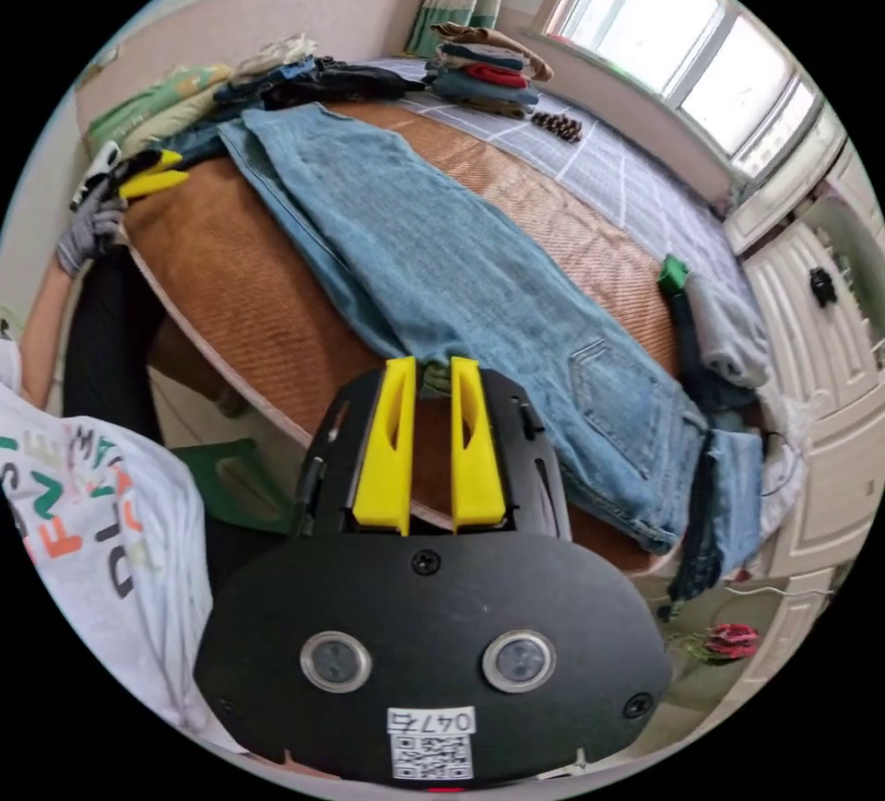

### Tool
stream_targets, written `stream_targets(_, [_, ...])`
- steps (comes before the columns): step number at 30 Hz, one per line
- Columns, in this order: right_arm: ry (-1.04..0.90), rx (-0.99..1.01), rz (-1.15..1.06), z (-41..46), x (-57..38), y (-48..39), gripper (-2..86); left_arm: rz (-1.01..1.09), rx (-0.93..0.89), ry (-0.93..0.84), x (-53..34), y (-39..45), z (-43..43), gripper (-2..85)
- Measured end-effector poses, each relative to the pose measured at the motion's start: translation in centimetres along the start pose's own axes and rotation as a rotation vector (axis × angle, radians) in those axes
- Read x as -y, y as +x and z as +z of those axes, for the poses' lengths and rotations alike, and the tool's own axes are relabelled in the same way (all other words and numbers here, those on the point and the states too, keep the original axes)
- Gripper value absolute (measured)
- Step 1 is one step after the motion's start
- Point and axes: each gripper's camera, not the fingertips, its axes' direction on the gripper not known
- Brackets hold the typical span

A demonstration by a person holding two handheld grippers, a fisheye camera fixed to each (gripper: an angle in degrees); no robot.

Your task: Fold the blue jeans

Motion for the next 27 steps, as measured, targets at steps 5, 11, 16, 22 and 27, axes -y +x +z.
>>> stream_targets(5, [-0.034,-0.008,-0.071,-2.2,1.5,2.9,-0.2,0.030,0.025,0.026,-0.6,-0.3,-1.1,10.8])
stream_targets(11, [-0.115,0.147,-0.041,2.5,1.7,8.5,-0.4,0.010,0.080,0.157,4.9,-1.8,-2.9,10.2])
stream_targets(16, [-0.090,0.171,0.005,3.1,1.3,13.0,-0.3,-0.117,0.251,0.162,12.7,-4.7,-1.3,12.0])
stream_targets(22, [-0.032,0.245,0.090,4.1,-0.3,19.6,-0.4,-0.247,0.323,0.162,14.0,-8.5,1.4,12.0])
stream_targets(27, [-0.022,0.239,0.082,4.5,-0.6,23.7,-0.5,-0.209,0.338,0.147,14.6,-8.6,2.8,2.7])
